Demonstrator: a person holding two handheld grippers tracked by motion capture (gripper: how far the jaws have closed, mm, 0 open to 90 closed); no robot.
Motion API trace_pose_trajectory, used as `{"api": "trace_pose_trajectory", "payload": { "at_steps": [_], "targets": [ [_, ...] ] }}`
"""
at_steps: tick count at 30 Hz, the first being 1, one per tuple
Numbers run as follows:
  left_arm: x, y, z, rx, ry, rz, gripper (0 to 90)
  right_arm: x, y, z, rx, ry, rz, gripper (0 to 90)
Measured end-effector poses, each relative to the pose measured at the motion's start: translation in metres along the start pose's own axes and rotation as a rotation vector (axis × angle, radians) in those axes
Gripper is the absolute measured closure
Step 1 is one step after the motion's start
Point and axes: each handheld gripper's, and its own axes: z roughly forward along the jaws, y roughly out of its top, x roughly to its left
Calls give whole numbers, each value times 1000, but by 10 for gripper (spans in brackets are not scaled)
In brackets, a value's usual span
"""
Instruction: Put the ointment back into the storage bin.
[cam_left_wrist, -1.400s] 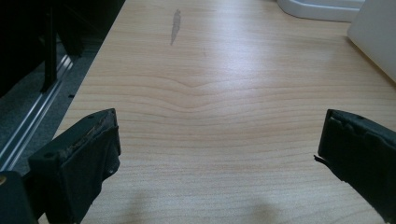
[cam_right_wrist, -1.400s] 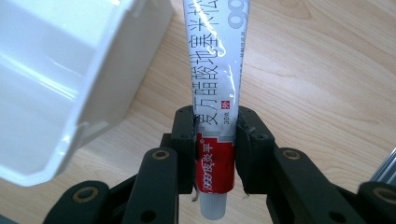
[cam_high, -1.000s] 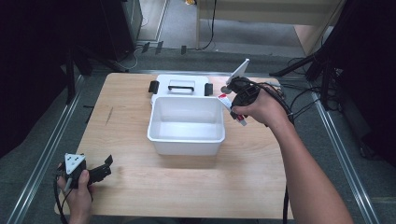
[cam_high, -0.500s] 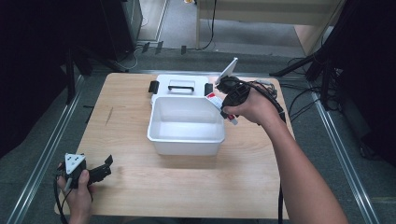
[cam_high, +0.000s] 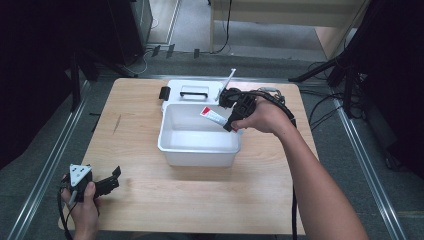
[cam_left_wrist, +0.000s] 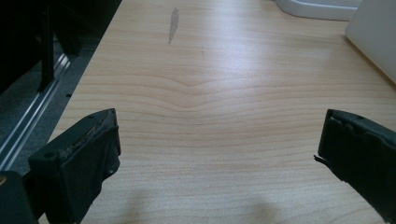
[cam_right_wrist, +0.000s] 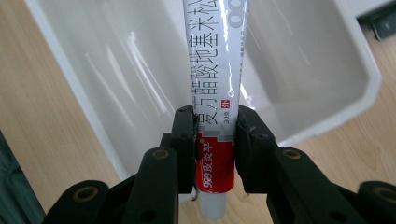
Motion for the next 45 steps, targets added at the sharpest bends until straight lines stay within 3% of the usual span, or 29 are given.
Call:
{"api": "trace_pose_trajectory", "payload": {
  "at_steps": [9,16,31,45],
  "targets": [
    [0,0,0,1,-2,0,0,12,5,12,-1,39,-194,721],
    [0,0,0,0,-2,-1,0,15,6,23,12,46,-286,721],
    [0,0,0,0,-2,-1,0,15,4,44,59,39,-341,720],
    [0,0,0,2,-2,-2,0,17,3,64,120,45,-338,719]
  ]
}}
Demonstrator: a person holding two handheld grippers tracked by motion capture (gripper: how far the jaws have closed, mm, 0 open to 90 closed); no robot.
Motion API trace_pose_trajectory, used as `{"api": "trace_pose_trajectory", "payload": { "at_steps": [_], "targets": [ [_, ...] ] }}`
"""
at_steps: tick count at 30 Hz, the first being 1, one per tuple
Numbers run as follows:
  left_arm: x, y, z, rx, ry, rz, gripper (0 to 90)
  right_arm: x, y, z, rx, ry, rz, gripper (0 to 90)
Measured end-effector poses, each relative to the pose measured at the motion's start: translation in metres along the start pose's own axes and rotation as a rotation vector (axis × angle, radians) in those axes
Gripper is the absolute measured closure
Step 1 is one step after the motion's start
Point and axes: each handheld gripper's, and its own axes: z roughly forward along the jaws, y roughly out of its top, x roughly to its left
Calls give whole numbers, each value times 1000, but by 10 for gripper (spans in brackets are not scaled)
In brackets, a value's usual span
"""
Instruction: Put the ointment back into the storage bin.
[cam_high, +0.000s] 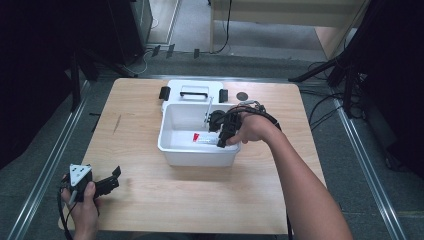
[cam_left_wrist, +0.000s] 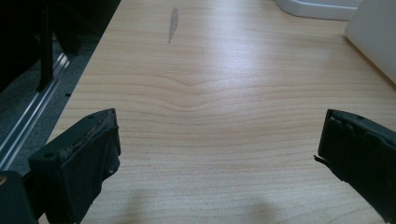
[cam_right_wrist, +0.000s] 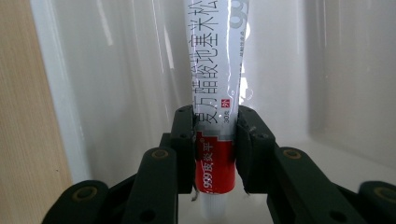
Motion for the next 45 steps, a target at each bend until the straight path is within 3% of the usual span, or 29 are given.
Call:
{"api": "trace_pose_trajectory", "payload": {
  "at_steps": [7,23,25,29,37,45],
  "targets": [
    [0,0,0,1,0,1,0,-2,1,9,25,25,33,718],
    [0,0,0,1,-4,3,0,-2,7,20,93,40,41,709],
    [0,0,0,2,-3,3,0,-2,6,19,92,47,44,671],
    [0,0,0,1,-3,3,0,-1,4,15,90,44,60,648],
    [0,0,0,2,-3,4,0,0,-2,-1,47,53,99,803],
    [0,0,0,4,-1,8,0,4,-7,-24,27,37,115,843]
  ]
}}
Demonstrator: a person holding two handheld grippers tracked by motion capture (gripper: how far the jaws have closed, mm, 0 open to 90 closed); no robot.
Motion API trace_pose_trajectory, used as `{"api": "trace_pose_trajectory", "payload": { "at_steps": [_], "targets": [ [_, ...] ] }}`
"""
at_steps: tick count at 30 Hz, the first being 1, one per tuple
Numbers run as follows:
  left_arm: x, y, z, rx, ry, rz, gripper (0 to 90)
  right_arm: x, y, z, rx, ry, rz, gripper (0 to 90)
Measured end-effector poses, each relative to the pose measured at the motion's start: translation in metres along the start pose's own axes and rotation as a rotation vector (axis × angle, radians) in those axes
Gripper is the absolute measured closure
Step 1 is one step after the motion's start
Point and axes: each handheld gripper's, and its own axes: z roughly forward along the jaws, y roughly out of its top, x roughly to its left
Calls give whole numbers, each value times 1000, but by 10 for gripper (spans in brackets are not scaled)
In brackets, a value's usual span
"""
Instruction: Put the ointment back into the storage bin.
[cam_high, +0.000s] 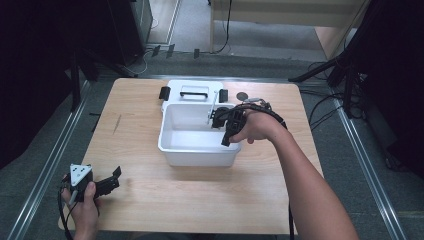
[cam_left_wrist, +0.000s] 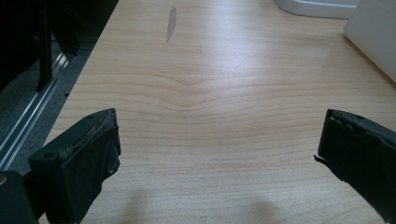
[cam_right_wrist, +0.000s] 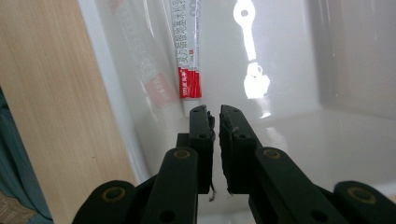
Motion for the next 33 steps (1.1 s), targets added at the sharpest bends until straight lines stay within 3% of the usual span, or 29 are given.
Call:
{"api": "trace_pose_trajectory", "payload": {
  "at_steps": [14,33],
  "targets": [
    [0,0,0,2,-1,0,0,-3,-20,-31,-48,-21,46,854],
    [0,0,0,1,0,0,0,-11,-69,-54,-73,-44,157,849]
  ]
}}
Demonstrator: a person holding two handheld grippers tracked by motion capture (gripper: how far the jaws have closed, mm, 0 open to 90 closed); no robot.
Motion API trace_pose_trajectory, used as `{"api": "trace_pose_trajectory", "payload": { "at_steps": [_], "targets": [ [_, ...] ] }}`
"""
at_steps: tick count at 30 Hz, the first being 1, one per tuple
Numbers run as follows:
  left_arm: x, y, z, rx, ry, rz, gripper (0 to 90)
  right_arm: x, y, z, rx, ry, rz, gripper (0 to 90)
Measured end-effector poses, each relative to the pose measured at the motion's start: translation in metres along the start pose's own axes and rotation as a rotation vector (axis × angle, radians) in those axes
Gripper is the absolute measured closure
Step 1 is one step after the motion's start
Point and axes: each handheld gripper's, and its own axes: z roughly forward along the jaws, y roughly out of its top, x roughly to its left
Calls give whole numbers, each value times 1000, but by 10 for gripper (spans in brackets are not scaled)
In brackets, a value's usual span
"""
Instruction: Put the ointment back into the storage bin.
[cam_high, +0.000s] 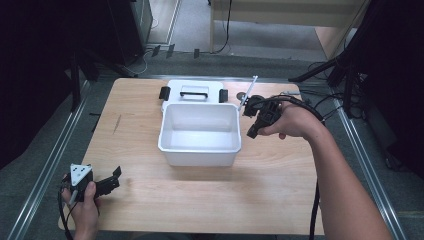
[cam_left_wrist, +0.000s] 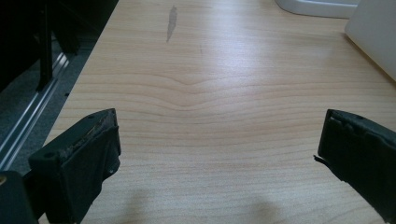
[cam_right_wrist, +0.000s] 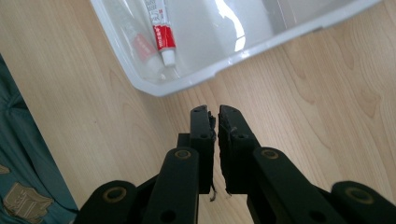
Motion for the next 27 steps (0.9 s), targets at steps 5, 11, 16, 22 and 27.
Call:
{"api": "trace_pose_trajectory", "payload": {
  "at_steps": [5,11,16,22,27],
  "targets": [
    [0,0,0,-2,0,-1,0,-5,-13,3,11,-10,37,826],
    [0,0,0,-1,1,-1,0,-10,-29,11,21,-30,87,791],
    [0,0,0,0,2,0,0,-15,-41,21,25,-38,127,746],
    [0,0,0,0,0,2,0,-17,-55,36,-6,-38,210,647],
    [0,0,-1,0,-1,2,0,-20,-71,49,-61,-70,297,560]
  ]
}}
